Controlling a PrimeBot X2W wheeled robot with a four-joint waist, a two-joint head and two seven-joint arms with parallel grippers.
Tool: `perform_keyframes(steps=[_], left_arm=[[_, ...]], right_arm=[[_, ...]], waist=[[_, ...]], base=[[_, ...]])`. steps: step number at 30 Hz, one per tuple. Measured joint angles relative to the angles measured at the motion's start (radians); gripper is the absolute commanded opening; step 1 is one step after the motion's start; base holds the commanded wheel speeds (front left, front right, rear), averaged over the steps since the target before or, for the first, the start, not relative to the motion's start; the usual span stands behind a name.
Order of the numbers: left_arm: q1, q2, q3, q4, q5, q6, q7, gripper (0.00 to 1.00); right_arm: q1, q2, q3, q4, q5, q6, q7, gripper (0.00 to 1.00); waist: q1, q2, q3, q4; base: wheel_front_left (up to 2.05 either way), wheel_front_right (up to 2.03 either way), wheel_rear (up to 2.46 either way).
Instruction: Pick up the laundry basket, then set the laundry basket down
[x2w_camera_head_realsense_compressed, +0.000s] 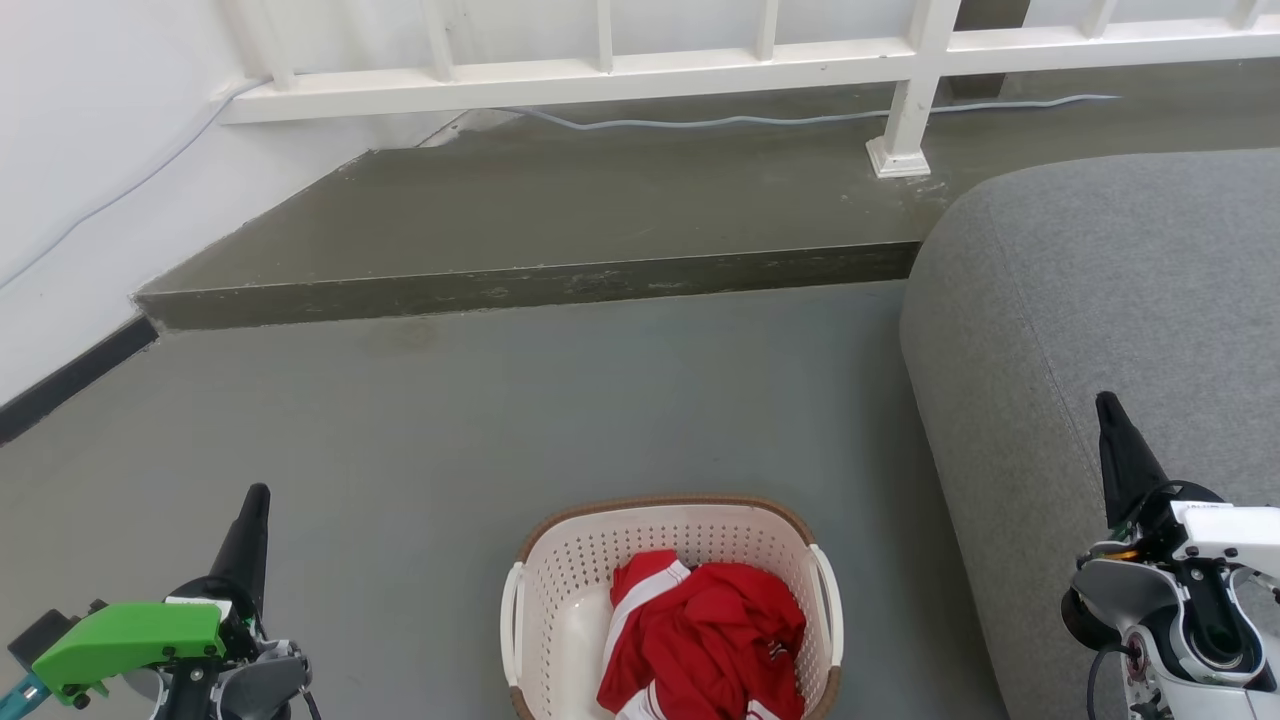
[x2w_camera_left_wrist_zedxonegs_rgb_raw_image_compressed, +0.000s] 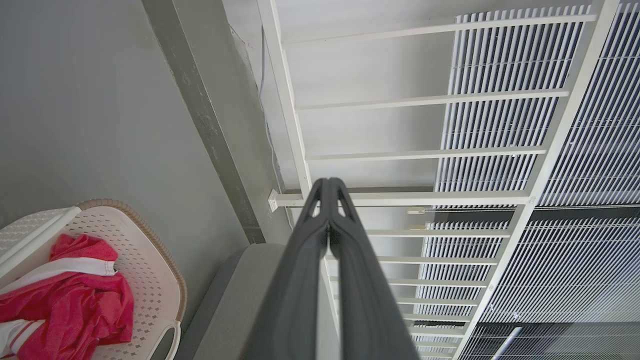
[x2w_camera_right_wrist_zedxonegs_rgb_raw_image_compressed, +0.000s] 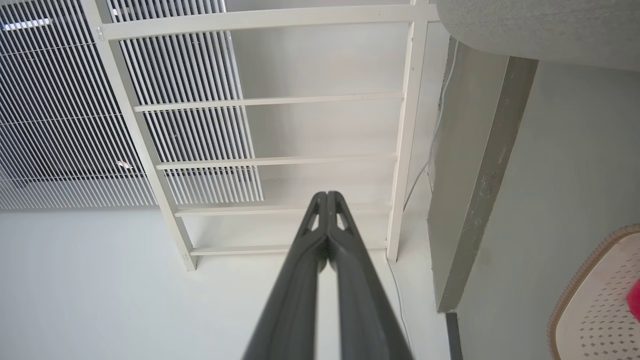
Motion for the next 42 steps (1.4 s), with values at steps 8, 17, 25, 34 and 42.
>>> perform_keyframes(steps=[8,17,25,34,42], left_arm=[[0.000,0.000,0.000,0.000,0.000,0.000,0.000,0.00],[0.000,0.000,0.000,0.000,0.000,0.000,0.000,0.00],[0.000,0.000,0.000,0.000,0.000,0.000,0.000,0.00],[0.000,0.000,0.000,0.000,0.000,0.000,0.000,0.00],[0.000,0.000,0.000,0.000,0.000,0.000,0.000,0.00]], right_arm=[[0.000,0.000,0.000,0.000,0.000,0.000,0.000,0.00],[0.000,0.000,0.000,0.000,0.000,0.000,0.000,0.00],[0.000,0.000,0.000,0.000,0.000,0.000,0.000,0.00],[0.000,0.000,0.000,0.000,0.000,0.000,0.000,0.00],[0.000,0.000,0.000,0.000,0.000,0.000,0.000,0.00]], waist=[[0.0000,0.0000,0.000,0.000],[0.0000,0.0000,0.000,0.000],[0.0000,0.0000,0.000,0.000],[0.0000,0.0000,0.000,0.000],[0.0000,0.0000,0.000,0.000]], base=[[0.00,0.00,0.00],[0.00,0.00,0.00],[0.00,0.00,0.00],[0.00,0.00,0.00],[0.00,0.00,0.00]])
